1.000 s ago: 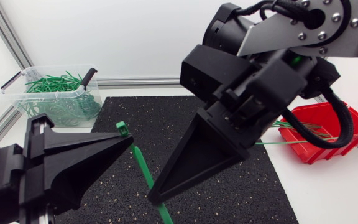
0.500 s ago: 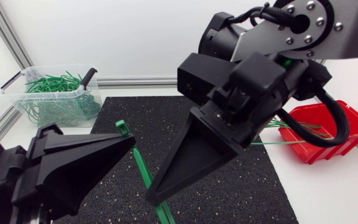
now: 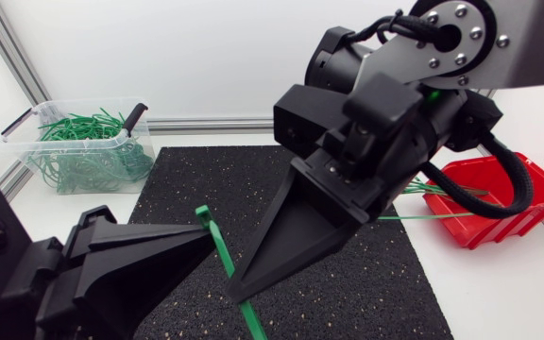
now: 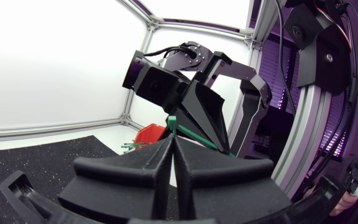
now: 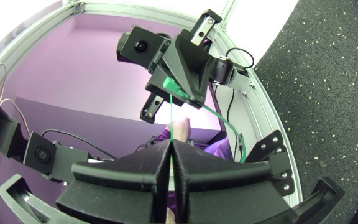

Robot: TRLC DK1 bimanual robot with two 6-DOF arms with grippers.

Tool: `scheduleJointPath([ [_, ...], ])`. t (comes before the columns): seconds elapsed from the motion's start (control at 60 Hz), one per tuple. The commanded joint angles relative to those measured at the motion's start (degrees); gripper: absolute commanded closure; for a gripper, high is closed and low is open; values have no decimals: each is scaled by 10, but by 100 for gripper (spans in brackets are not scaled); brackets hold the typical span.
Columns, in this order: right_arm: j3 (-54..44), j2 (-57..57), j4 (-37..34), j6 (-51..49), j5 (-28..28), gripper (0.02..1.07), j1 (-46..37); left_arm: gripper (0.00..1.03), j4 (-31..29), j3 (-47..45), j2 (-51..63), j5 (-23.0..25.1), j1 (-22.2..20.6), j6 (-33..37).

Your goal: Take a green cable tie from the red box, thread the tail through the head to close it, then place it in the transparent bin on the left.

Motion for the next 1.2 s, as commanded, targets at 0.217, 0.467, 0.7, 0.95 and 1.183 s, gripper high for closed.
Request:
scheduleJointPath([
  [0.217,20,23,-9,8,-9,101,-10,99,6,-11,11,20,2,-37],
  [0.467,21,22,-9,4,-11,101,-10,99,8,1,14,67,59,-70],
  [0.7,15,26,-11,-3,-10,101,-11,99,8,7,19,94,79,-93],
  [0.95,8,36,-11,-14,-11,101,-12,99,12,16,27,122,102,-116],
  [1.183,5,43,-12,-24,-12,101,-26,99,11,19,30,135,109,-128],
])
